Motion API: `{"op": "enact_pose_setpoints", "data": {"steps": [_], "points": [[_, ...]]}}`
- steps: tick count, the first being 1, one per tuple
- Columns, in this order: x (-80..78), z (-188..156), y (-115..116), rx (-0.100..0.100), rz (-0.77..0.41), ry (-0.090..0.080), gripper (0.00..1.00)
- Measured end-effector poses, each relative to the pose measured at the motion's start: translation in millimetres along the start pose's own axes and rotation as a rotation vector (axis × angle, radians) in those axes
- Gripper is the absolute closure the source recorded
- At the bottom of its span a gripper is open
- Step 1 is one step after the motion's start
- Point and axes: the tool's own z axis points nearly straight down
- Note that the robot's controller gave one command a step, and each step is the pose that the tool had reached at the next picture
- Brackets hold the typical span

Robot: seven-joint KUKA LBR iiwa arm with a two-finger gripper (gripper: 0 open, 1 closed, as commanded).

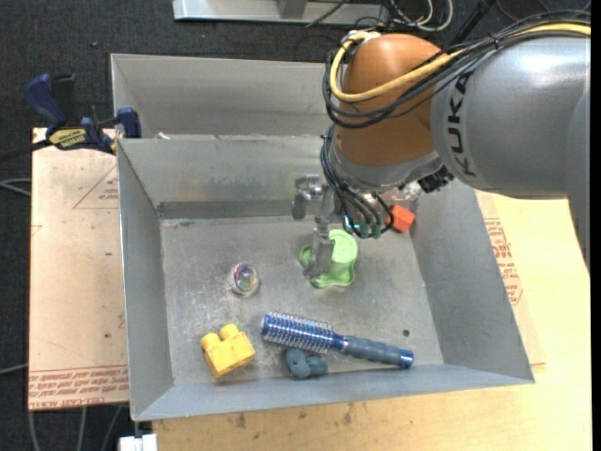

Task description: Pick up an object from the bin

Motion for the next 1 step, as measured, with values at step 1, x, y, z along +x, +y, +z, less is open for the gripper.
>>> {"op": "enact_pose_setpoints", "data": {"steps": [1], "points": [[57.9, 76.0, -1.9, 0.001, -0.458, 0.000, 0.00]]}}
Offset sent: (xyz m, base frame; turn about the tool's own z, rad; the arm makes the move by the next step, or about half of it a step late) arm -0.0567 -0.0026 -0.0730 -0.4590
